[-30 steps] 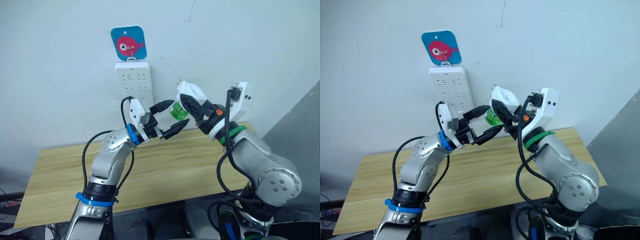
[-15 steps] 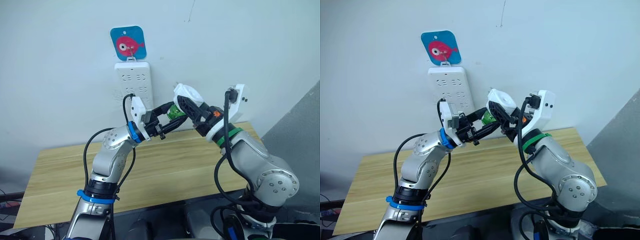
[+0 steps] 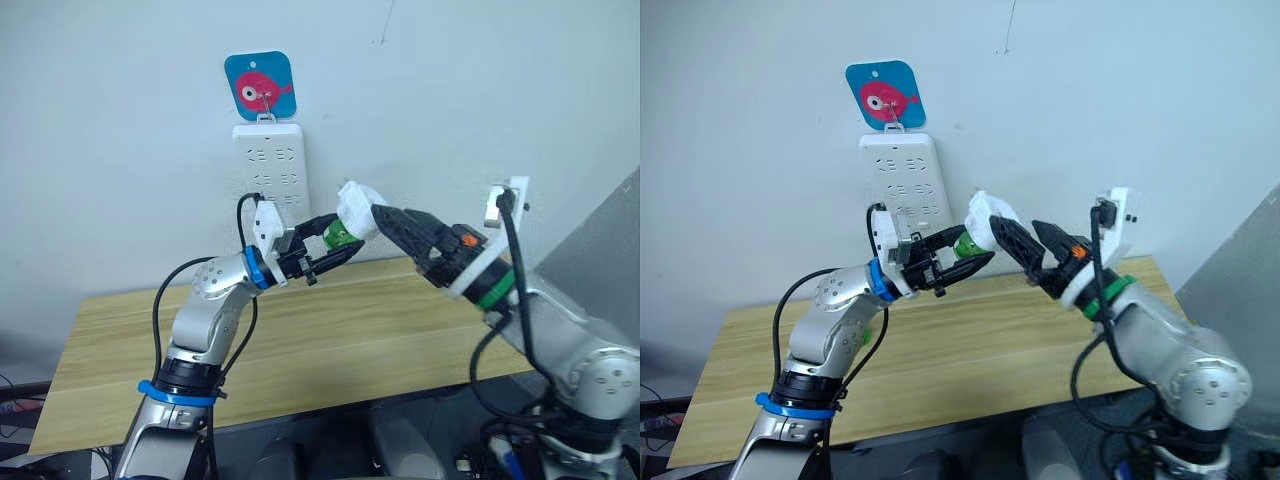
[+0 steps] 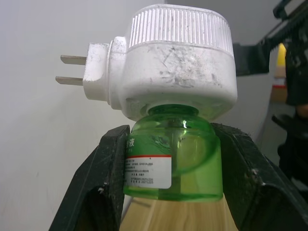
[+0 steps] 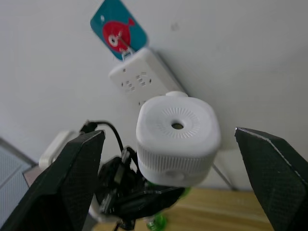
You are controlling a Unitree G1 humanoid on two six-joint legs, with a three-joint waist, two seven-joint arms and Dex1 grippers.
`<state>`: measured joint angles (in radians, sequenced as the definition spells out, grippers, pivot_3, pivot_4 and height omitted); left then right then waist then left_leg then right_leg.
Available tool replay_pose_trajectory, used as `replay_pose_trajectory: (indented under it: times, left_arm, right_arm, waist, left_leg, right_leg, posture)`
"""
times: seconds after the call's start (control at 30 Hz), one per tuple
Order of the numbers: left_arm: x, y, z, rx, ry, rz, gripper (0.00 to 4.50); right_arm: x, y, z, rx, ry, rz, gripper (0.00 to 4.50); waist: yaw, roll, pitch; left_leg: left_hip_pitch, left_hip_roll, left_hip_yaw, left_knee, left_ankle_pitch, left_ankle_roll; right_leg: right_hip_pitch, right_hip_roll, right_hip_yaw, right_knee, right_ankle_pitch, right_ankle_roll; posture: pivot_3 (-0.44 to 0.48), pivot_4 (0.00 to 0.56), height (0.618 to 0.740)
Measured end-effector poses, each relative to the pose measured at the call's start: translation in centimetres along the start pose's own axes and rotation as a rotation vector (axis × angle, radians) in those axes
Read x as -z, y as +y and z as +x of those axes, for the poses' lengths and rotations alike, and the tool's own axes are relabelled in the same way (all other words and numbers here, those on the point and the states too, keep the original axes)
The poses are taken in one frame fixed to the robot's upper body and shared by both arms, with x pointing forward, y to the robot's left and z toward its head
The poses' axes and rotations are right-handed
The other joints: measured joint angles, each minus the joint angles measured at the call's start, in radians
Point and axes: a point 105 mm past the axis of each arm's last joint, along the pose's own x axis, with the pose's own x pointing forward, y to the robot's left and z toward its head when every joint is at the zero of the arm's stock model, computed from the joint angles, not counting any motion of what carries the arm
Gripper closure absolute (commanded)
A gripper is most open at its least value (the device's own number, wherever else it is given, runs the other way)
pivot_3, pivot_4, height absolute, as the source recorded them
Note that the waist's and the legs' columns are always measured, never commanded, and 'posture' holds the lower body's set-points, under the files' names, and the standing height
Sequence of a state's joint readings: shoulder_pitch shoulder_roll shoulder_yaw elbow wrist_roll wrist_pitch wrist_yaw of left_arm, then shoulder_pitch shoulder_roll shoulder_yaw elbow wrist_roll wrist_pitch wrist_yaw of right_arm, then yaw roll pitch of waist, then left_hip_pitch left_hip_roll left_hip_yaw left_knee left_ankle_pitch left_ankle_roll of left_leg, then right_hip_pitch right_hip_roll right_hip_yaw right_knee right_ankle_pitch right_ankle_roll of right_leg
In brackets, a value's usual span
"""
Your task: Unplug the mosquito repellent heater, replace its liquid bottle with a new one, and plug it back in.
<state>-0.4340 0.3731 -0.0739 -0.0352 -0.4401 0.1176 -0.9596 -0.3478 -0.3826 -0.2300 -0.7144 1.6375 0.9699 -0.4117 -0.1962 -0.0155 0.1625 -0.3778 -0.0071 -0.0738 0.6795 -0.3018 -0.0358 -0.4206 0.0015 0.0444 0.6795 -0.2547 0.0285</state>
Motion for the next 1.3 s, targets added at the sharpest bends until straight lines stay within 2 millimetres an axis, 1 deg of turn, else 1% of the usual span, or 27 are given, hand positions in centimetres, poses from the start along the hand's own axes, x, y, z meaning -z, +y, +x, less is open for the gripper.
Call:
replay_pose_trajectory:
  times: [0.07,0.1,0.13,0.17,0.23,0.33,0.43,0.53,0.8,1.0,1.1,1.17,1.3]
  left_arm:
    - [0.4,-0.3,-0.6,0.062,0.048,0.053,2.21]
    - [0.8,-0.6,-1.1,0.123,0.095,0.107,2.21]
    - [1.1,-0.8,-1.5,0.163,0.126,0.143,2.21]
    - [1.3,-0.8,-1.6,0.180,0.140,0.163,2.21]
    - [1.3,-1.1,-1.5,0.240,0.151,0.222,2.21]
    - [1.1,-1.4,-1.5,0.297,0.156,0.286,2.21]
    - [1.0,-1.9,-1.6,0.341,0.151,0.318,2.21]
    - [0.8,-2.7,-1.4,0.387,0.139,0.356,2.21]
    - [0.5,-3.6,-1.1,0.421,0.134,0.387,2.21]
    - [0.4,-3.8,-0.9,0.427,0.140,0.408,2.21]
    - [0.1,-3.8,-0.7,0.421,0.134,0.414,2.21]
    - [0.0,-3.8,-0.7,0.419,0.135,0.416,2.21]
    - [0.0,-3.8,-0.9,0.418,0.145,0.411,2.21]
  right_arm:
    - [0.4,-0.8,-1.0,-0.007,0.104,0.000,0.00]
    - [0.6,-1.6,-1.6,-0.006,0.196,0.010,0.00]
    - [0.5,-2.2,-2.0,0.002,0.244,0.020,0.00]
    - [0.6,-2.4,-2.1,0.003,0.272,0.028,0.00]
    - [1.5,-2.6,-2.4,-0.027,0.360,0.050,0.00]
    - [1.9,-2.3,-2.3,-0.081,0.405,0.071,0.00]
    - [2.0,-1.9,-1.7,-0.132,0.433,0.081,0.00]
    - [2.9,-1.8,-1.2,-0.147,0.473,0.106,0.00]
    - [4.1,-1.4,-0.6,-0.172,0.526,0.120,0.00]
    - [4.5,-0.5,0.2,-0.205,0.540,0.117,0.00]
    - [4.8,-0.4,0.3,-0.215,0.548,0.128,0.57]
    - [4.9,-0.6,0.3,-0.200,0.549,0.131,1.25]
    - [5.0,-0.7,0.4,-0.195,0.549,0.135,1.31]
  waist:
    - [0.002,0.000,0.000]
    - [0.002,0.000,0.001]
    - [0.002,0.000,0.001]
    - [0.002,0.000,0.001]
    - [0.005,-0.001,0.001]
    - [0.005,-0.001,0.001]
    - [0.007,-0.001,0.001]
    - [0.013,-0.001,0.001]
    - [0.035,-0.001,0.001]
    - [0.036,-0.001,0.002]
    - [0.037,-0.001,0.002]
    - [0.037,-0.001,0.002]
    - [0.037,-0.001,0.002]
  left_leg:
    - [0.000,0.000,0.001,0.000,0.000,0.000]
    - [0.000,0.000,0.004,0.000,0.000,0.000]
    - [0.000,0.000,0.006,0.000,0.001,0.001]
    - [0.000,0.000,0.008,0.000,0.001,0.001]
    - [0.000,0.001,0.010,0.000,0.001,0.002]
    - [0.000,0.002,0.011,0.000,0.001,0.002]
    - [0.000,0.004,0.012,0.000,0.001,0.002]
    - [-0.001,0.005,0.011,0.000,0.001,0.002]
    - [0.000,0.004,0.014,0.000,0.001,0.002]
    - [0.001,0.005,0.014,0.000,0.001,0.002]
    - [0.001,0.005,0.015,0.000,0.000,0.003]
    - [0.001,0.005,0.015,0.000,0.000,0.003]
    - [0.001,0.005,0.015,0.000,0.000,0.003]
  right_leg:
    - [0.000,0.001,0.001,0.000,0.000,0.000]
    - [0.000,0.001,0.001,0.000,0.000,0.000]
    - [0.001,0.002,0.002,-0.001,-0.001,0.001]
    - [0.001,0.003,0.002,-0.001,-0.001,0.002]
    - [0.001,0.006,0.003,-0.001,-0.003,0.004]
    - [0.001,0.007,0.006,-0.001,-0.003,0.004]
    - [0.001,0.008,0.007,-0.001,-0.003,0.004]
    - [0.000,0.007,0.007,-0.001,-0.003,0.004]
    - [0.000,0.007,0.013,-0.002,-0.003,0.005]
    - [-0.001,0.007,0.016,-0.001,-0.003,0.005]
    - [-0.001,0.007,0.016,-0.002,-0.003,0.005]
    - [-0.001,0.007,0.016,-0.002,-0.003,0.005]
    - [-0.001,0.007,0.017,-0.001,-0.003,0.005]
  posture:
    - [-0.224,0.140,0.740]
    - [-0.224,0.142,0.740]
    - [-0.224,0.142,0.740]
    - [-0.220,0.145,0.740]
    - [-0.215,0.148,0.740]
    - [-0.210,0.151,0.740]
    - [-0.210,0.151,0.740]
    - [-0.201,0.151,0.740]
    - [-0.194,0.147,0.740]
    - [-0.192,0.146,0.740]
    - [-0.189,0.146,0.740]
    - [-0.188,0.145,0.740]
    - [-0.186,0.144,0.740]
